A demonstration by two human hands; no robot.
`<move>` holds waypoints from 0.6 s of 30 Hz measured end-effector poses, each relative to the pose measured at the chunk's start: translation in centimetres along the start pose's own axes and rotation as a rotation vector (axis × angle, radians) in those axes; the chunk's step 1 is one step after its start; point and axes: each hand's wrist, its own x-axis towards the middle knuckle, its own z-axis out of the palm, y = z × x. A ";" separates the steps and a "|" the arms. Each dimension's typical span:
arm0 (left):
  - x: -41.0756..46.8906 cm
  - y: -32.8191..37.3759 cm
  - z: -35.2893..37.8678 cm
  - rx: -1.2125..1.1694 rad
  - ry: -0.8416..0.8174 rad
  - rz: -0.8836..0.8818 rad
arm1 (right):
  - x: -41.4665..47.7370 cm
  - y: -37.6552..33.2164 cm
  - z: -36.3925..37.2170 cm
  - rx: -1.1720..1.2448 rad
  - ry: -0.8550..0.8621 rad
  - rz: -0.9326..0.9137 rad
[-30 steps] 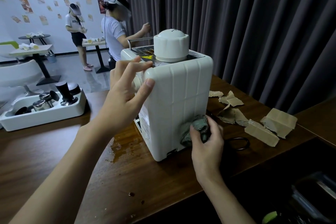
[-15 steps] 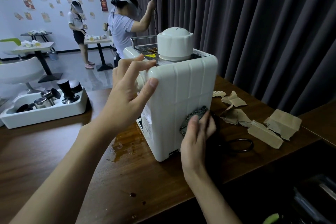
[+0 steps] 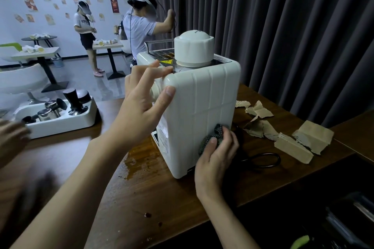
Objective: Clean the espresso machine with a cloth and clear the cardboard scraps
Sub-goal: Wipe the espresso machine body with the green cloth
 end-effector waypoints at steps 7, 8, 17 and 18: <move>0.0 0.2 -0.1 -0.001 -0.020 -0.010 | -1.6 0.7 -0.4 -0.136 -0.215 -0.065; 0.0 0.2 -0.1 0.000 -0.023 -0.009 | -1.6 0.9 -0.8 -0.158 -0.203 -0.088; 0.0 0.3 -0.1 -0.010 -0.035 0.004 | -0.6 0.8 -2.6 -0.035 -0.051 0.055; 0.0 0.3 -0.1 -0.010 -0.034 0.002 | -0.6 1.0 -2.6 -0.060 -0.033 0.010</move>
